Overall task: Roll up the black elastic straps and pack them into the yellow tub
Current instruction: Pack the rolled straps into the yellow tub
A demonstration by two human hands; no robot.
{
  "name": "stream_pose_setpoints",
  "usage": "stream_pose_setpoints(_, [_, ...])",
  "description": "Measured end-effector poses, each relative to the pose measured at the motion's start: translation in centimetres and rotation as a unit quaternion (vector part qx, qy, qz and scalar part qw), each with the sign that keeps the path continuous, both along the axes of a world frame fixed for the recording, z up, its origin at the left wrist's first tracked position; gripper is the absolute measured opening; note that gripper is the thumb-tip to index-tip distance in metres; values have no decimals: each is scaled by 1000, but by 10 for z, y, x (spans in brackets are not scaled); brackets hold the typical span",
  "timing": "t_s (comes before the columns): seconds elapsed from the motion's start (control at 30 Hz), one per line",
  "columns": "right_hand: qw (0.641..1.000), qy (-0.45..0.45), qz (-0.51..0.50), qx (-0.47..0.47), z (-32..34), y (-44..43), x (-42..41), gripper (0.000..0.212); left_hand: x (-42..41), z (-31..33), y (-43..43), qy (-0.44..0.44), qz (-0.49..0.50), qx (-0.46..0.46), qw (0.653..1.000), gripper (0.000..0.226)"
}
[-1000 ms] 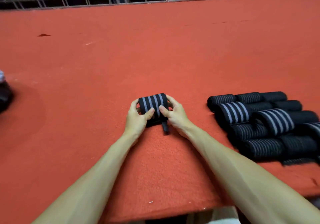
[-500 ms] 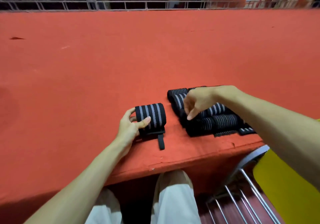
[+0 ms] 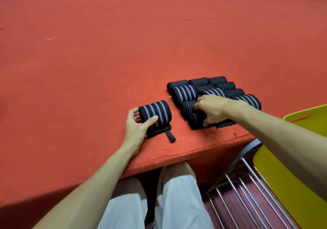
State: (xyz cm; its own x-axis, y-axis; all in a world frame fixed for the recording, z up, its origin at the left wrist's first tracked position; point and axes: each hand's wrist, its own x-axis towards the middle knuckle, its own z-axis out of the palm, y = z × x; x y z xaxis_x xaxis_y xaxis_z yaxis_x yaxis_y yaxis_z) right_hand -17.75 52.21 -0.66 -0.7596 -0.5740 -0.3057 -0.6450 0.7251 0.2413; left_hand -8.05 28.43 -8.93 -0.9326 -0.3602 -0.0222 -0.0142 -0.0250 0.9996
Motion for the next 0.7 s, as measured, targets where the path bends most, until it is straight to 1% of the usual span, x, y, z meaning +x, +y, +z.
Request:
stream_pose_setpoints(0.1, [998,53,25,15,1,1,12,50,0,-1,2,9,-3,-1,1000,69])
stream_pose_setpoints(0.17, [996,80,18,17,9,-4,25,50,2,1,-3,6,-11,34,999,67])
stream_pose_setpoints(0.2, [995,93,18,-1,14,-2,28,49,1,2,-2,2,-3,59,998,66])
stream_pose_setpoints(0.27, [995,90,-9,-36,27,-6,38,48,2,10,-5,3,2,99,995,63])
stream_pose_setpoints(0.3, [994,79,-24,-66,33,-9,43,47,3,15,-6,1,0,111,994,64])
stream_pose_setpoints(0.37, [985,40,-65,-155,47,-9,52,46,4,29,-9,6,-5,114,993,65])
stream_pose_setpoints(0.47, [944,-10,-118,-309,69,-3,66,45,3,57,-6,29,-34,130,990,65])
stream_pose_setpoints(0.6, [886,-58,-186,-420,103,13,87,49,0,92,12,58,-78,128,987,60])
stream_pose_setpoints(0.7, [834,-92,-209,-503,125,48,101,42,2,119,44,68,-100,127,984,73])
